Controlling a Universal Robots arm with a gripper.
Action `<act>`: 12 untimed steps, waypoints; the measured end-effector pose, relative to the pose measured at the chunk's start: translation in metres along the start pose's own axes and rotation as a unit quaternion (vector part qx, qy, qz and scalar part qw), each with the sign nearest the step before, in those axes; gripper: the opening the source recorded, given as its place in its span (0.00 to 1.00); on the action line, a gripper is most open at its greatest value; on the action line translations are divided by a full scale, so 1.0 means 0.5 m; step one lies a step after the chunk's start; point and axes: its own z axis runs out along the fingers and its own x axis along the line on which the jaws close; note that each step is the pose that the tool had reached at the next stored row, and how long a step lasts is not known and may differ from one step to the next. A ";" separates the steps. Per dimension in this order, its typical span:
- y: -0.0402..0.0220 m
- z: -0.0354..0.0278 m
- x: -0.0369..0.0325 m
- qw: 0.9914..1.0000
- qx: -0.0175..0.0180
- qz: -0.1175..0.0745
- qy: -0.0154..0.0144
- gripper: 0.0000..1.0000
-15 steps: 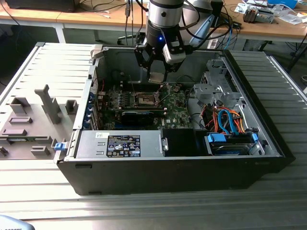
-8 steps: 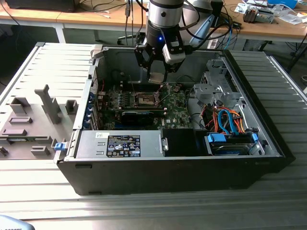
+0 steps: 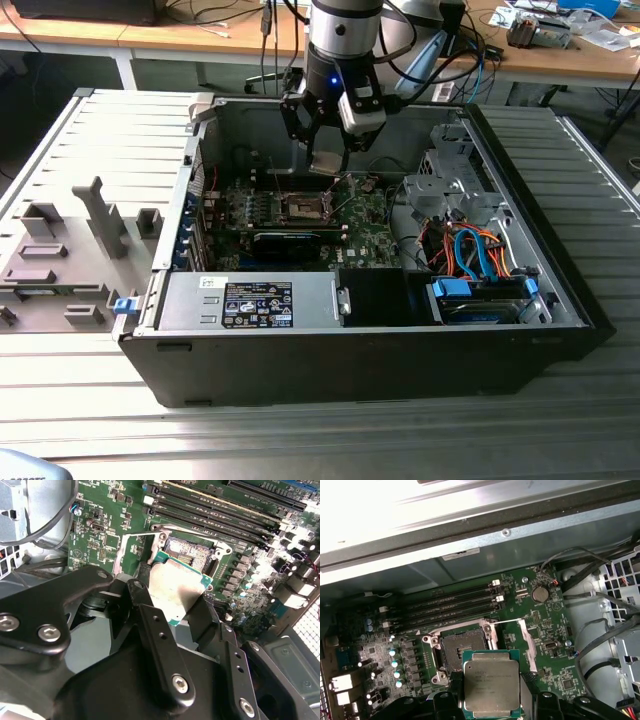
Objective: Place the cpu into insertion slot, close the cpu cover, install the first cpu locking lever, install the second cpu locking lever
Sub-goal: 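Place the cpu into insertion slot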
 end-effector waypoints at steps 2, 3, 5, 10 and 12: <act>0.000 0.000 0.000 1.000 0.000 0.001 0.000 0.54; 0.000 0.000 0.000 1.000 0.000 0.002 0.000 0.54; 0.000 0.001 0.000 1.000 0.000 0.004 0.000 0.54; 0.000 0.001 0.000 1.000 0.000 0.006 0.000 0.54; 0.000 0.002 0.000 1.000 0.000 0.007 0.000 0.54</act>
